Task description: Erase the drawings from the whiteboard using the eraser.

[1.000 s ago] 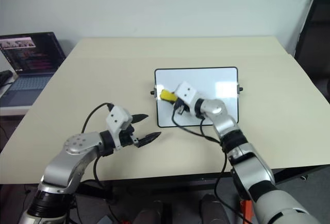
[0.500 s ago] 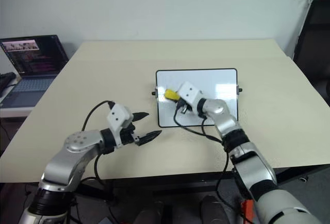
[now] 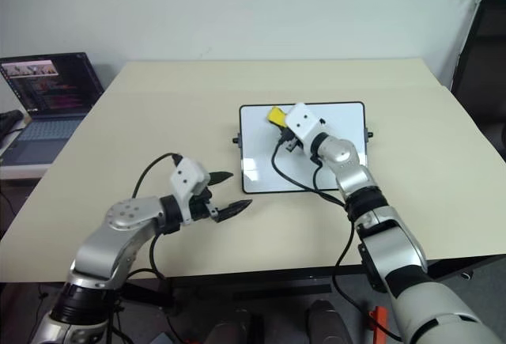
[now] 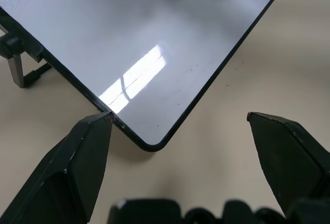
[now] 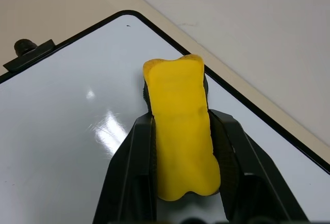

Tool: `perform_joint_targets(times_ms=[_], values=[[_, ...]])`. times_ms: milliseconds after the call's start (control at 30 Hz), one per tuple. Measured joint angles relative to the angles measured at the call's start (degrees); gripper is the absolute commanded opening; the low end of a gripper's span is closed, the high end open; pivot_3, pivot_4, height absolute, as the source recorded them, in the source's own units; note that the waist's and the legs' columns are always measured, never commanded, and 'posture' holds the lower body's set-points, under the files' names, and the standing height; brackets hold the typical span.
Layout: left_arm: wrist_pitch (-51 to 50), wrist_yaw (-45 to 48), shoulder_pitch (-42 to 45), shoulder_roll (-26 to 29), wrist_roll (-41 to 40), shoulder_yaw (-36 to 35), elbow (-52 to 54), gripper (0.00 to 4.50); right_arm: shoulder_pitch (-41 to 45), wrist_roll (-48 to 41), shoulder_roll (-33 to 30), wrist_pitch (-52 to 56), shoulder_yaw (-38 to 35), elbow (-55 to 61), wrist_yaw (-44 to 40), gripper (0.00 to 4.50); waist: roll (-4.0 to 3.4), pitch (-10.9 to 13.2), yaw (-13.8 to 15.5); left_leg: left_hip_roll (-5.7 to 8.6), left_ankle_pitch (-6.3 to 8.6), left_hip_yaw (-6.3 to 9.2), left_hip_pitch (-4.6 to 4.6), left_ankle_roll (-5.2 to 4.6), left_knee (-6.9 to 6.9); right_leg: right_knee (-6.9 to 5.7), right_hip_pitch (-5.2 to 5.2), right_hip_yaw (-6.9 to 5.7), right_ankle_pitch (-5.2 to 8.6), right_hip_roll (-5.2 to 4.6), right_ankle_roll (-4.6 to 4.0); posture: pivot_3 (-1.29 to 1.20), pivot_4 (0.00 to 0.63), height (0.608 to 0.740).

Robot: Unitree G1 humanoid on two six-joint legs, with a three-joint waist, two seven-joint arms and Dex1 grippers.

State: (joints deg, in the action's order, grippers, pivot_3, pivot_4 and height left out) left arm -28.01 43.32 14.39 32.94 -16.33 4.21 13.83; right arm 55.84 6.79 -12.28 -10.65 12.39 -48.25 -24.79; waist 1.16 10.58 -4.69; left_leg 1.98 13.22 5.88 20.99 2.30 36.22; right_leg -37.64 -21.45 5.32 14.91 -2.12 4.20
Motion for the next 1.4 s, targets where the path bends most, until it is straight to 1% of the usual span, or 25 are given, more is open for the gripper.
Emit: perform_joint_targets(times_ms=[67, 200, 400, 533, 633, 700, 733, 800, 833, 900, 933, 1033, 1167, 1400], values=[[0.12, 0.01, 0.02, 0.0, 0.0, 0.02, -0.11, 4.5, -0.07, -0.01, 0.01, -0.17, 0.07, 0.01, -0.47, 1.11, 0.0, 0.0, 0.0, -0.01, 0.0, 0.0, -0.01, 0.0, -0.01, 0.0, 0.0, 0.0, 0.02, 0.0, -0.04, 0.0, 0.15, 0.74], [0.21, 0.0, 0.09, -0.07, -0.01, 0.03, -0.22, 4.5, -1.37, -0.08, -0.08, -0.18, 0.4, 1.63, -4.57, 1.11, 0.01, 0.0, -0.12, -0.04, 0.0, -0.05, -0.06, 0.0, -0.11, 0.02, -0.01, 0.02, 0.02, 0.0, -0.02, 0.0, 0.15, 0.74], [0.89, 0.06, 0.62, -0.4, -0.01, 0.12, -0.44, 4.5, -7.27, -1.26, 0.07, 1.59, 3.11, 8.04, -15.6, 1.11, 0.01, -0.01, -0.3, -0.26, 0.02, -0.08, -0.07, 0.03, -0.26, 0.13, -0.05, -0.05, -0.03, 0.15, 0.05, 0.0, 0.15, 0.74], [1.26, -0.19, 1.1, -0.72, 0.0, 0.09, -0.81, 4.5, -9.2, -2.62, -0.2, 6.49, 3.01, 12.56, -19.34, 1.11, 0.02, 0.01, -0.22, -0.27, 0.02, -0.04, -0.05, 0.04, -0.26, 0.15, -0.06, -0.09, 0.0, 0.15, 0.0, 0.0, 0.15, 0.74], [1.43, -0.43, 1.25, -0.77, -0.05, -0.01, -0.9, 4.5, -10.19, -5.55, -1.14, 12.1, 1.81, 17.26, -21.97, 1.11, -0.01, 0.06, -0.09, -0.27, 0.03, 0.01, 0.26, 0.05, -0.27, 0.27, -0.3, -0.15, -0.03, 0.15, 0.06, 0.0, 0.15, 0.74], [1.43, -0.37, 1.37, -0.68, -0.21, -0.21, -0.86, 4.5, -10.7, -9.52, -3.57, 18.34, -0.24, 24.17, -24.85, 1.11, -0.06, 0.12, 0.02, -0.25, 0.01, 0.11, 1.03, 0.06, -0.21, 0.28, -0.97, -0.22, -0.17, 0.15, 0.08, 0.0, 0.15, 0.74], [1.3, -0.25, 1.37, -0.58, -0.33, -0.29, -0.82, 4.5, -10.79, -11.98, -5.73, 21.89, -1.51, 29.38, -26.54, 1.11, -0.07, 0.13, 0.15, -0.24, 0.01, 0.16, 1.4, 0.07, -0.2, 0.29, -1.3, -0.27, -0.31, 0.11, -0.11, 0.0, 0.15, 0.74], [1.05, -0.1, 1.57, -0.43, -0.46, -0.9, -0.78, 4.5, -10.89, -14.98, -9.61, 26.58, -3.69, 37.55, -28.85, 1.11, -0.05, 0.12, 0.6, -0.2, 0.06, 0.28, 1.94, 0.15, -0.18, 0.2, -1.85, -0.4, -0.34, 0.04, -0.13, 0.0, 0.15, 0.74], [0.92, -0.03, 1.84, -0.33, -0.49, -1.12, -0.78, 4.5, -11.07, -15.63, -11.67, 28.03, -3.99, 40.13, -30.06, 1.11, -0.05, 0.12, 0.86, -0.18, 0.08, 0.29, 2.0, 0.18, -0.22, 0.21, -1.95, -0.41, -0.33, 0.01, -0.13, 0.0, 0.15, 0.74], [0.81, 0.15, 2.78, 0.53, -0.81, -1.55, -0.21, 4.5, -12.63, -17.12, -17.72, 30.94, -4.66, 45.43, -32.97, 1.11, -0.05, 0.12, 1.59, -0.25, 0.18, 0.33, 2.07, 0.32, -0.28, 0.44, -1.95, -0.55, -0.25, 0.0, -0.19, 0.0, 0.15, 0.74], [0.74, 0.25, 2.91, 1.01, -0.91, -2.22, -0.13, 4.5, -13.01, -17.28, -19.39, 31.96, -5.14, 46.59, -33.84, 1.11, -0.05, 0.12, 1.63, -0.28, 0.22, 0.28, 2.08, 0.36, -0.34, 0.57, -1.94, -0.55, -0.24, 0.0, -0.19, 0.0, 0.15, 0.74], [0.63, 1.05, 4.49, 1.18, -1.35, -2.36, -0.15, 4.5, -13.86, -19.16, -23.25, 34.24, -6.96, 47.86, -34.51, 1.11, -0.05, 0.17, 1.82, -0.23, 0.27, 0.24, 2.17, 0.41, -0.3, 0.66, -1.95, -0.55, -0.19, -0.04, -0.15, 0.0, 0.15, 0.74], [0.87, 2.09, 6.26, 2.18, -1.53, -2.86, -0.58, 4.5, -14.46, -19.48, -32.05, 34.88, -14.92, 44.6, -33.63, 1.11, -0.03, 0.22, 2.87, -0.15, 0.28, 0.16, 2.22, 0.39, -0.26, 0.74, -1.88, -0.67, -0.17, -0.1, -0.14, 0.0, 0.15, 0.74], [2.1, 3.68, 6.78, 2.19, -1.33, -2.45, -3.06, 4.5, -23.15, -19.76, -36.22, 35.0, -17.07, 43.34, -33.93, 1.11, -0.08, 0.25, 2.77, -0.21, 0.27, 0.19, 2.23, 0.4, -0.23, 0.63, -1.83, -0.89, -0.13, -0.07, -0.22, 0.0, 0.15, 0.74]])
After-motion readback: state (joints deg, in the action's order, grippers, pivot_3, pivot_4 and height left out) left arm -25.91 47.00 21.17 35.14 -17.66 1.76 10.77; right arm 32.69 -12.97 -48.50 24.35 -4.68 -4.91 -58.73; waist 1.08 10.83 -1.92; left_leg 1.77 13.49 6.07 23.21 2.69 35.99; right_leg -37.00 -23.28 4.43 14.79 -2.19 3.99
